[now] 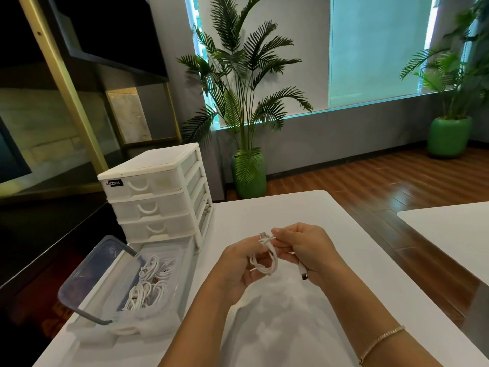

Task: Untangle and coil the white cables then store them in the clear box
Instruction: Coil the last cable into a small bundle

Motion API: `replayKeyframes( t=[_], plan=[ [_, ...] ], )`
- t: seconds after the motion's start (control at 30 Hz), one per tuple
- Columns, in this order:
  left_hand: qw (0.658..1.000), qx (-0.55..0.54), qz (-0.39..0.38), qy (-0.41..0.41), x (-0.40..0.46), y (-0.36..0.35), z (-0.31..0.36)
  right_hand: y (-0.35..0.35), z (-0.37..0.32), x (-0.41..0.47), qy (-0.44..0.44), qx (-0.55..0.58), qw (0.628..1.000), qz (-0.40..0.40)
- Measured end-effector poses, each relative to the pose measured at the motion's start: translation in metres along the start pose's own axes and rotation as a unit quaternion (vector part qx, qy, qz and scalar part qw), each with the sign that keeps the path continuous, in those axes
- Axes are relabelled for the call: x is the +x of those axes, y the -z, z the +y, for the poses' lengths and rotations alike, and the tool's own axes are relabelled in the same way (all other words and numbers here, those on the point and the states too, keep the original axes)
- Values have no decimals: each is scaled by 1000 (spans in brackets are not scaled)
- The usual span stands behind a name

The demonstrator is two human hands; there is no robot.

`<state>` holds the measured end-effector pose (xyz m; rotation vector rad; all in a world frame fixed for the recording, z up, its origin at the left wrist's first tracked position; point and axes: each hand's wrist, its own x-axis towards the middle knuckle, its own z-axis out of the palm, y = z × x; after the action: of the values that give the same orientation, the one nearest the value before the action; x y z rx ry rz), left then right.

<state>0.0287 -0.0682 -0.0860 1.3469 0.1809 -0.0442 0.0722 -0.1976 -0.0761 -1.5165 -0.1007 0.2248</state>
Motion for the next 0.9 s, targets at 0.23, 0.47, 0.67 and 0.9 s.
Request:
replayKeyframes(
  t=[0.23, 0.47, 0.67, 0.9],
  plan=[
    [998, -46, -21, -29, 0, -2, 1, 5, -2, -1, -31, -30, 999, -25],
    [989, 66, 61, -115, 0, -7, -3, 4, 0, -2, -79, -59, 995, -35],
    [973, 147, 83, -156, 4, -5, -7, 2, 0, -1, -106, -42, 993, -16],
    [963, 197, 95, -160, 8, -4, -9, -3, 2, -3, -101, -86, 990, -53]
  ],
)
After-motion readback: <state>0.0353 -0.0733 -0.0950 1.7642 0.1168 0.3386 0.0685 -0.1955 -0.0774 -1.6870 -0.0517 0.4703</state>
